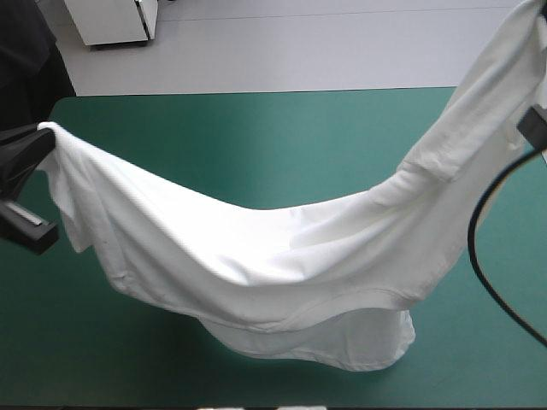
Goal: Fold the cloth
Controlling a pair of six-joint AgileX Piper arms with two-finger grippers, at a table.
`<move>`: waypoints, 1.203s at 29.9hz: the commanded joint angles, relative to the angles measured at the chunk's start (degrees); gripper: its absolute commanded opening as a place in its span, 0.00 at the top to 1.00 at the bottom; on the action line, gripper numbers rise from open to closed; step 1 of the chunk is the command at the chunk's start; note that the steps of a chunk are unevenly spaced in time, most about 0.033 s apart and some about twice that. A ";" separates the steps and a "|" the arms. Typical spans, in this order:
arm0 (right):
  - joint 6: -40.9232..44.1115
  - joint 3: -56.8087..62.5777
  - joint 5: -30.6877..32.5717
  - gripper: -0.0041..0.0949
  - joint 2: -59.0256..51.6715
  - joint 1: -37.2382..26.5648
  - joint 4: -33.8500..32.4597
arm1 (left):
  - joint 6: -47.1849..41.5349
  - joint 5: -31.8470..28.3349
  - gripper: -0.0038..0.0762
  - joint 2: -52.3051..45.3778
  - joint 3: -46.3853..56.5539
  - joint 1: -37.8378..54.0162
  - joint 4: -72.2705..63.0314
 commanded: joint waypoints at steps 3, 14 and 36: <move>-3.30 5.46 -5.01 0.97 6.70 -0.37 0.09 | -1.78 -6.74 0.98 9.92 -0.82 -0.25 -0.01; -8.09 5.74 -7.27 0.97 30.01 -0.37 -0.94 | -1.09 -20.36 0.98 36.46 -1.93 0.07 -0.40; -14.05 5.39 -10.14 0.97 52.58 -0.37 -1.53 | 1.45 -21.34 0.98 68.22 -23.61 3.39 -6.40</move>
